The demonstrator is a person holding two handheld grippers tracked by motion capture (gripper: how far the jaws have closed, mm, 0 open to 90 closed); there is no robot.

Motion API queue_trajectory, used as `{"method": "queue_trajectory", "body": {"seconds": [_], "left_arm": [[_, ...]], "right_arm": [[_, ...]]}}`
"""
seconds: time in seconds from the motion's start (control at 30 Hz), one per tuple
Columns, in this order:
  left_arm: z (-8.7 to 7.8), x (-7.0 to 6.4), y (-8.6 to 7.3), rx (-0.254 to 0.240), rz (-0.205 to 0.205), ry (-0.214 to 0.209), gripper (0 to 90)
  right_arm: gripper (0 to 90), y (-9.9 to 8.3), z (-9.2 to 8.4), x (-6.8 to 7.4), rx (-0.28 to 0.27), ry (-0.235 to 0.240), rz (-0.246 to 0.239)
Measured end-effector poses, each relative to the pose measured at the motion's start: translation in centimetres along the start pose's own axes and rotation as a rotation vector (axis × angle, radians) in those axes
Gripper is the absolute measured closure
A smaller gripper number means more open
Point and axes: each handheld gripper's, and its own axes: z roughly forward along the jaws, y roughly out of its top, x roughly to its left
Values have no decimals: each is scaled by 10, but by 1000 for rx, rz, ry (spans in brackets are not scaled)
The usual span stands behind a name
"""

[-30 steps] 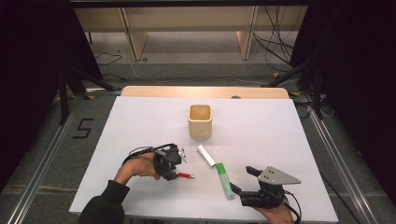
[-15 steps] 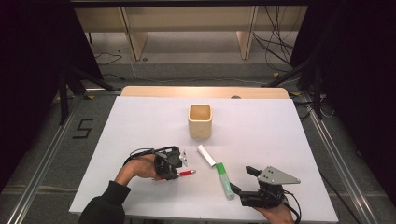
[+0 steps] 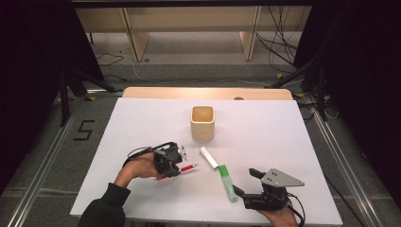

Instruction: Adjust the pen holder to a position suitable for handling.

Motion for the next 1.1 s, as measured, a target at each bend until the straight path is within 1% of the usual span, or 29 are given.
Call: {"method": "queue_trajectory", "body": {"seconds": [0.07, 0.13, 0.2, 0.37, 0.4, 0.5, 0.53, 0.6, 0.63, 0.7, 0.77, 0.83, 0.93, 1.03, 1.1], "left_arm": [[-3, 2, 0, -19, -13, 4, 789], [-7, 4, -1, -41, -46, 6, 790], [-11, 8, -1, -72, -78, 18, 790], [-21, 15, -2, -166, -179, 33, 789], [-23, 16, -2, -179, -190, 46, 789], [-27, 21, -5, -227, -246, 57, 789], [-28, 23, -5, -244, -259, 58, 789], [-30, 25, -6, -282, -289, 75, 789], [-32, 26, -7, -299, -308, 73, 789], [-34, 28, -8, -341, -329, 84, 789], [-37, 30, -9, -376, -355, 85, 789], [-39, 31, -10, -415, -381, 103, 789], [-43, 33, -11, -465, -414, 159, 788], [-45, 36, -13, -526, -453, 199, 788], [-46, 37, -15, -550, -470, 225, 788]], "right_arm": [[188, 0, 0, 0, 2, 0, -2], [188, 0, 0, 0, 1, 0, -1], [188, 0, 0, 0, 2, -1, 0], [188, 0, 0, 0, 2, -2, 2], [188, 0, 0, 0, 2, -2, 1], [188, 0, 0, 0, -1, 1, 1], [188, 0, 0, 0, 0, 0, 1], [187, 0, 0, 0, -1, 0, 1], [187, 0, 0, 0, -1, 0, 2], [187, 0, 0, 0, -3, -1, 2], [187, 0, 0, 0, -3, -2, 3], [187, 0, 0, -1, -4, -2, 2], [187, 0, 0, 0, -3, -2, 2], [187, 0, -1, 0, -5, -2, 4], [187, 0, -1, 0, -5, -2, 4]]}}
